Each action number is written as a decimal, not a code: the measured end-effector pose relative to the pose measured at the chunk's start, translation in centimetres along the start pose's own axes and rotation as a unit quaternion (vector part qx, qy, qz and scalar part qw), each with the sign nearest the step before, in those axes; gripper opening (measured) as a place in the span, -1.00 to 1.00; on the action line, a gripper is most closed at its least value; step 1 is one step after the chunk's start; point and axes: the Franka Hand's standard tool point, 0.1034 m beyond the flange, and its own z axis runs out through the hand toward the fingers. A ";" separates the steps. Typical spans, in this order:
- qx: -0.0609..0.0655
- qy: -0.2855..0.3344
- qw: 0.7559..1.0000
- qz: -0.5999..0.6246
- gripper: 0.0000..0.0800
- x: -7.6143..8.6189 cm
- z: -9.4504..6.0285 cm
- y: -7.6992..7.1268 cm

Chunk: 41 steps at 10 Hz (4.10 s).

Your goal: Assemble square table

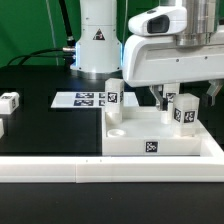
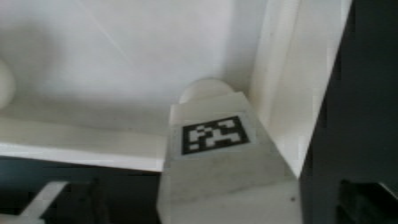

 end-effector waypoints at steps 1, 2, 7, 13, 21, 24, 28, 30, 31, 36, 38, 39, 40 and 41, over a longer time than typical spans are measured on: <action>0.000 0.000 1.000 0.002 0.33 0.0 0.0 0.0; 0.000 0.000 1.000 0.002 -0.01 0.0 0.0 0.0; 0.001 0.000 0.996 0.085 -0.27 0.0 0.0 0.0; 0.003 -0.001 0.935 0.354 -0.27 -0.1 0.1 0.1; 0.012 -0.007 0.789 0.615 -0.27 -0.3 0.2 0.1; 0.014 -0.009 0.770 0.637 -0.10 -0.3 0.2 0.1; 0.010 -0.017 0.823 0.568 0.61 -0.3 0.0 -0.1; 0.009 -0.018 0.861 0.508 0.62 -0.3 0.0 -0.1; 0.010 -0.017 0.882 0.471 0.62 -0.3 0.0 -0.1; 0.001 -0.018 0.966 0.259 0.62 -0.4 0.1 -0.3; -0.001 -0.018 0.988 0.151 0.62 -0.4 0.2 0.0; -0.001 -0.018 0.994 0.108 0.62 -0.4 0.3 0.1; -0.002 -0.019 0.997 0.068 0.62 -0.4 0.4 0.1; -0.008 -0.019 1.000 0.021 0.62 -0.4 0.4 0.1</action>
Offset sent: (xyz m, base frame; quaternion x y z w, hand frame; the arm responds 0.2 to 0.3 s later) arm 0.0000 0.0000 0.0000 0.0000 0.0000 0.0650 0.9979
